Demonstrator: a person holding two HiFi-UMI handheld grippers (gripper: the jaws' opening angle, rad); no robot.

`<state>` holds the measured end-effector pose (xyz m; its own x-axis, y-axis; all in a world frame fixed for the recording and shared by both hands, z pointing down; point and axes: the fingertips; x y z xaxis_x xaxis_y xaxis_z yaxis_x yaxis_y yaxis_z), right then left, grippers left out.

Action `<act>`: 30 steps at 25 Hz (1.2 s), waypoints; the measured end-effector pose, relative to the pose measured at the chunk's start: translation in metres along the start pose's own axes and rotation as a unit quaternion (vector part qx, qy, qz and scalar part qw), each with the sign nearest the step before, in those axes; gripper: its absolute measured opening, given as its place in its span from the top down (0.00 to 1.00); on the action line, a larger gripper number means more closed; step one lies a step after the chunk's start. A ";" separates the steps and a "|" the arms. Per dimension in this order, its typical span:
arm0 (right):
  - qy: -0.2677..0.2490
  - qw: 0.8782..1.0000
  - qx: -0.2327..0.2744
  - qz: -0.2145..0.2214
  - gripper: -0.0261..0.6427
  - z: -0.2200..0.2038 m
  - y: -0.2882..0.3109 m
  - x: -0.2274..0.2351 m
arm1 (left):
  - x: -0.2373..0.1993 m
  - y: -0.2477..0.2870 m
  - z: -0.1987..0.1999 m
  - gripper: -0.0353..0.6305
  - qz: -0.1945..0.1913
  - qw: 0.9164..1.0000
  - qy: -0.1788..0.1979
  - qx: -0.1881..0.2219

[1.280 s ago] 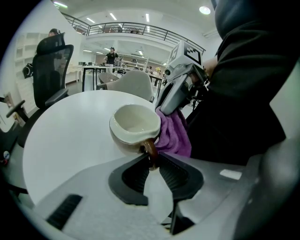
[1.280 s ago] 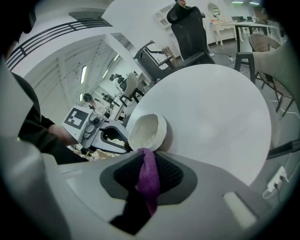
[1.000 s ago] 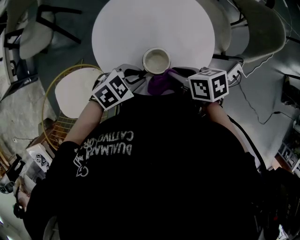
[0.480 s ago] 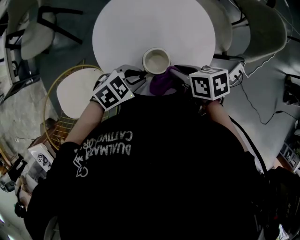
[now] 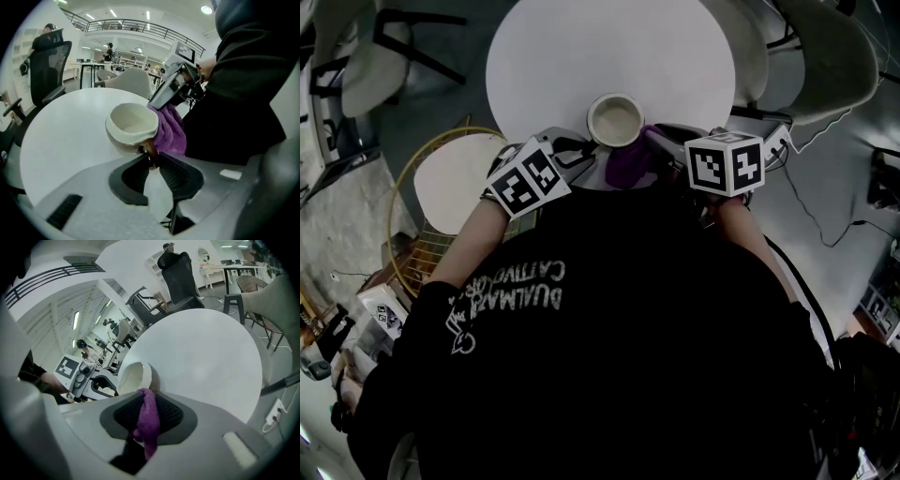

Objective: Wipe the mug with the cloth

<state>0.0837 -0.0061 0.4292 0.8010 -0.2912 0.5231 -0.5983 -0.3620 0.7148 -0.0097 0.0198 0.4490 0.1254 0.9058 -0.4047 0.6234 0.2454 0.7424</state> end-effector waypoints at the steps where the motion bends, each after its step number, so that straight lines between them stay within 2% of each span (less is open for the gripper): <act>1: 0.001 1.000 0.002 0.000 0.84 0.000 0.000 0.001 | 0.001 0.000 0.000 0.84 0.000 1.000 0.001 -0.002; 8: -0.002 1.000 -0.003 -0.021 0.84 0.001 -0.001 0.010 | 0.002 0.000 -0.001 0.84 -0.007 1.000 0.002 -0.009; 19: 0.002 1.000 -0.001 -0.025 0.84 0.014 0.004 0.023 | -0.003 0.005 -0.001 0.84 -0.019 0.999 0.009 -0.027; 30: -0.009 1.000 -0.001 -0.028 0.84 0.024 0.009 0.022 | -0.003 0.001 -0.003 0.84 -0.017 1.000 0.005 -0.026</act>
<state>0.0953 -0.0372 0.4353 0.8326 -0.2859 0.4743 -0.5528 -0.3762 0.7436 -0.0119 0.0182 0.4522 0.0970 0.8997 -0.4257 0.5868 0.2938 0.7545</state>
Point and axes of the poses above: the fingertips, and each gripper's own axes: y forward along the fingers, x to its right, z out of its top, and after that the axes turned 10 degrees about -y, right-handed
